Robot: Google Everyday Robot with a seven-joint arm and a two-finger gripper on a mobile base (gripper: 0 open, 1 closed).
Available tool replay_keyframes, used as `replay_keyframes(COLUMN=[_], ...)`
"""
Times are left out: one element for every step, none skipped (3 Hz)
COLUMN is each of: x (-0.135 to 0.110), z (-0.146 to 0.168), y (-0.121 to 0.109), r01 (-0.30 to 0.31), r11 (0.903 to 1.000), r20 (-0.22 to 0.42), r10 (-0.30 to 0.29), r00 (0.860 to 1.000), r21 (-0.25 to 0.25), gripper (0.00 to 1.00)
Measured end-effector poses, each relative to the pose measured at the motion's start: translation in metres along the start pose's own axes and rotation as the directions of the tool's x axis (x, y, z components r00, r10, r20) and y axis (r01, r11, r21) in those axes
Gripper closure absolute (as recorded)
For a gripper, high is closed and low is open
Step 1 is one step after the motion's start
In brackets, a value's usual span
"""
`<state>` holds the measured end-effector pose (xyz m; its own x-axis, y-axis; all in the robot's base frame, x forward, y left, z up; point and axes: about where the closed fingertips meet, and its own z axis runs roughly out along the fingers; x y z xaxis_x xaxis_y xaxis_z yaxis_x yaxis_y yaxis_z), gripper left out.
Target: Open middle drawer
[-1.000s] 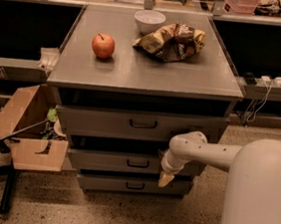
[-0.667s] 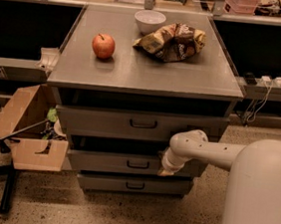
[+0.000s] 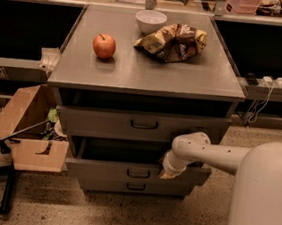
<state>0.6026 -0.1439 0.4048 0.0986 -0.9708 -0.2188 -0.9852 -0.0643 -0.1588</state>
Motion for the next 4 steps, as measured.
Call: replay_keyframes(x=[0.0003,0.0003,0.0003,0.0003], z=[-0.0015,-0.0015,-0.0015,-0.0015], y=[0.0063,0.0063,0.0063,0.0064], r01=[0.000,0.000,0.000,0.001], r11=[1.0000,1.0000,1.0000,1.0000], r20=[0.012,0.012,0.012,0.012], r10=[0.000,0.000,0.000,-0.001], r00=[1.000,1.000,1.000,1.000], r21=[0.000,-0.001,-0.001,-0.001], gripper=[1.00,0.81,0.58,0.27])
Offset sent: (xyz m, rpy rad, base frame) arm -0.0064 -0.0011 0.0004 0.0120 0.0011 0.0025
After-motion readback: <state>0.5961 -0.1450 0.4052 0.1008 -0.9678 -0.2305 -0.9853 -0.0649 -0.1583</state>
